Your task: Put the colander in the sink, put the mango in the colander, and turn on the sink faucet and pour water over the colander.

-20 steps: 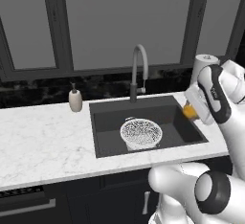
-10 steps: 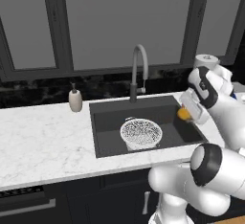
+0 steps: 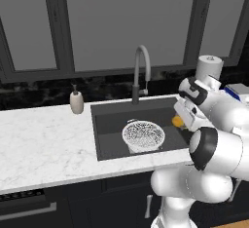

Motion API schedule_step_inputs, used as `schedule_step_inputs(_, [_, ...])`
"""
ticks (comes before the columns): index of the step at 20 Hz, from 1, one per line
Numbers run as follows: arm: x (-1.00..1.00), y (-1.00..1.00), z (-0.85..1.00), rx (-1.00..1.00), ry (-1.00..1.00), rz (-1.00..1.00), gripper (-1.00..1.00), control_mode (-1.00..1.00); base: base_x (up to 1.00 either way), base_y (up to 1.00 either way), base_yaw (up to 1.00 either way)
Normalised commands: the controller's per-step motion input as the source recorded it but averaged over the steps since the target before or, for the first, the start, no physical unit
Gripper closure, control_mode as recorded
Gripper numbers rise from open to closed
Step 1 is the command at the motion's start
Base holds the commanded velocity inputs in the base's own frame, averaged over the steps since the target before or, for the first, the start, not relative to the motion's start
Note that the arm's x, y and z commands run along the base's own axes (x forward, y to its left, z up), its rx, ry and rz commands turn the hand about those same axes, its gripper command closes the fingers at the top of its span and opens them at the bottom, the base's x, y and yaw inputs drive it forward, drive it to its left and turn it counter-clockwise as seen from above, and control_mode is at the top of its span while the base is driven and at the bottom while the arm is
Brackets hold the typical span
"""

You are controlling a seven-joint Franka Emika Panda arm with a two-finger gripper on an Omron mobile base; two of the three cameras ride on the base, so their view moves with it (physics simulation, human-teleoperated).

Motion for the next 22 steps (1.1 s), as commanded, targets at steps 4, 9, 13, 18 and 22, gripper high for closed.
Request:
schedule_step_inputs(4, [0.44, 0.00, -0.22, 0.07, 0.01, 0.08, 1.00, -1.00, 0.00, 0.00, 0.00])
schedule_step_inputs(9, [0.16, 0.00, -0.11, 0.17, -0.01, 0.13, 1.00, -1.00, 0.00, 0.00, 0.00])
schedule_step_inputs(13, [0.06, 0.01, -0.09, 0.16, -0.04, 0.12, 1.00, -1.00, 0.00, 0.00, 0.00])
schedule_step_inputs(18, [0.00, 0.33, -0.10, 0.08, 0.00, 0.01, 1.00, -1.00, 0.00, 0.00, 0.00])
schedule_step_inputs(22, [0.00, 0.28, -0.22, 0.06, 0.00, 0.00, 1.00, -1.00, 0.00, 0.00, 0.00])
